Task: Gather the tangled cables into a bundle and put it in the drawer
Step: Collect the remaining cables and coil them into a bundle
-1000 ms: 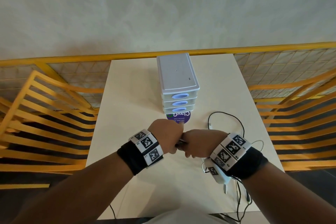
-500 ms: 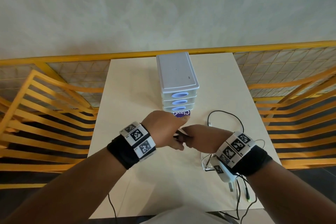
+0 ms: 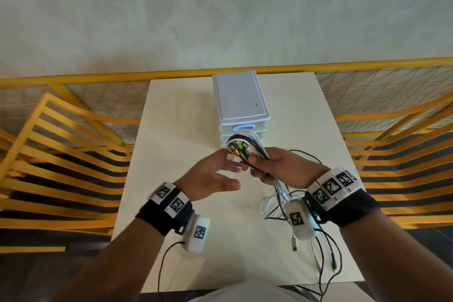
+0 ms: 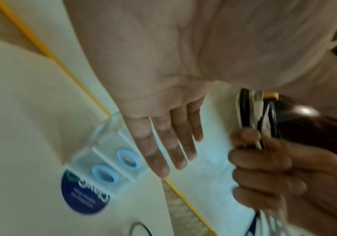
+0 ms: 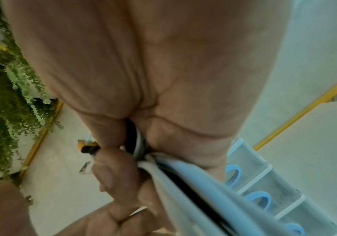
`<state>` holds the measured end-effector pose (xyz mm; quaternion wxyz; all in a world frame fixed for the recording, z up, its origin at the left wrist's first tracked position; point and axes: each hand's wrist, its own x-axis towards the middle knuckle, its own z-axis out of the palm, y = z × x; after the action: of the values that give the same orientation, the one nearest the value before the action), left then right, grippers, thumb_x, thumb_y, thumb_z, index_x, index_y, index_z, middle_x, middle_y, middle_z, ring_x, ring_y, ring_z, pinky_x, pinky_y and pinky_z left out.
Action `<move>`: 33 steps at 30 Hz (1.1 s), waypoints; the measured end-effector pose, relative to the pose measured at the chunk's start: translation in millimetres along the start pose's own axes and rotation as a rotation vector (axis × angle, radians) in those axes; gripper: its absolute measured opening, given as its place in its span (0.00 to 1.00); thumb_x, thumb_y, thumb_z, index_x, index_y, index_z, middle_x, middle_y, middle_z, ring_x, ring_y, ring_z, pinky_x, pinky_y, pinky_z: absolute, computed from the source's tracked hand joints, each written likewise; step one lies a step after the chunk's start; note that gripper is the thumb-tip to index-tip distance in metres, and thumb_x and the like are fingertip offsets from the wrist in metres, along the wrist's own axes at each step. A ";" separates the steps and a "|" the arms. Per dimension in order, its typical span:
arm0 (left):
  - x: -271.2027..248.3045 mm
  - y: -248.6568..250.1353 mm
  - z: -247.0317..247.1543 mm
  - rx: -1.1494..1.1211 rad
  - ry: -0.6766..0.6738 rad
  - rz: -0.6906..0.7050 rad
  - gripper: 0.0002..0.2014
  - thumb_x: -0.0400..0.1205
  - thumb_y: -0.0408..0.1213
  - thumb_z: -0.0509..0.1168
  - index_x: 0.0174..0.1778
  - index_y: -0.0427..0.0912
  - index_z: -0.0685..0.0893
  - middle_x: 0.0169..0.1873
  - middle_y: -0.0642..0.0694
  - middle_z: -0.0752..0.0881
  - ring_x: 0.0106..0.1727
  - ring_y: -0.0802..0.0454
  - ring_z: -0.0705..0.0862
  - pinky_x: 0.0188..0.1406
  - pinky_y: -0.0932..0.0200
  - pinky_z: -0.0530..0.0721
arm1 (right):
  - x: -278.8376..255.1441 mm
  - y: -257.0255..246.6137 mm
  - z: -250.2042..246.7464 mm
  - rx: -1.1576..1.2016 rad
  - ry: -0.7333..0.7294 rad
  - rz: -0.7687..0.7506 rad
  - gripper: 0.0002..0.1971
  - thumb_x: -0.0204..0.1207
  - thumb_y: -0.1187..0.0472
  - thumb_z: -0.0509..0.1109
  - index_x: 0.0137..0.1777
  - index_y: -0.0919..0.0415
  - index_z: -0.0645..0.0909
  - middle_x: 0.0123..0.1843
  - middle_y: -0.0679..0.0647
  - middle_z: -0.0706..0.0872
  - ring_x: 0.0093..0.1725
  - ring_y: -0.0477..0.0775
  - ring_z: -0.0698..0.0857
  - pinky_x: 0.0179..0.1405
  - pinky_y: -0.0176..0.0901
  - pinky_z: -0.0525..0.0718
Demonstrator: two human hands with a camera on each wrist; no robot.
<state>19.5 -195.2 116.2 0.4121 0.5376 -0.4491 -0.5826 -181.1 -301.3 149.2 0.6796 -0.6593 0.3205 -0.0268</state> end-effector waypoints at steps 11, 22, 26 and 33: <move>12.4 47.4 44.7 -0.371 0.066 0.204 0.20 0.73 0.57 0.80 0.47 0.45 0.89 0.46 0.39 0.92 0.59 0.38 0.91 0.41 0.26 0.89 | 0.8 -13.1 22.5 0.222 -0.147 -0.134 0.07 0.85 0.58 0.62 0.49 0.60 0.77 0.36 0.55 0.75 0.36 0.50 0.74 0.33 0.39 0.75; 6.7 72.8 20.2 -0.195 0.263 0.362 0.11 0.83 0.46 0.70 0.39 0.44 0.87 0.33 0.41 0.90 0.42 0.34 0.93 0.49 0.31 0.88 | -10.2 1.2 14.3 -0.124 -0.088 -0.116 0.15 0.88 0.50 0.65 0.49 0.63 0.83 0.33 0.57 0.84 0.35 0.53 0.83 0.45 0.42 0.81; 3.4 79.7 -6.7 -0.052 0.258 0.381 0.16 0.86 0.45 0.68 0.34 0.42 0.86 0.31 0.40 0.87 0.35 0.32 0.89 0.42 0.40 0.84 | -13.9 26.0 16.8 -0.076 -0.066 -0.025 0.19 0.85 0.42 0.63 0.40 0.56 0.77 0.30 0.50 0.74 0.28 0.49 0.74 0.42 0.48 0.82; -1.6 73.8 -13.7 0.381 0.075 0.241 0.11 0.88 0.41 0.69 0.43 0.39 0.90 0.37 0.42 0.93 0.40 0.40 0.93 0.49 0.43 0.91 | -19.8 25.9 11.8 -0.183 -0.021 0.095 0.18 0.88 0.45 0.64 0.40 0.55 0.80 0.28 0.51 0.72 0.22 0.50 0.70 0.25 0.37 0.73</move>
<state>33.1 -213.7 187.7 0.3862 0.5696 -0.5964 -0.4133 -201.2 -278.6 132.6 0.6205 -0.7028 0.3454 0.0420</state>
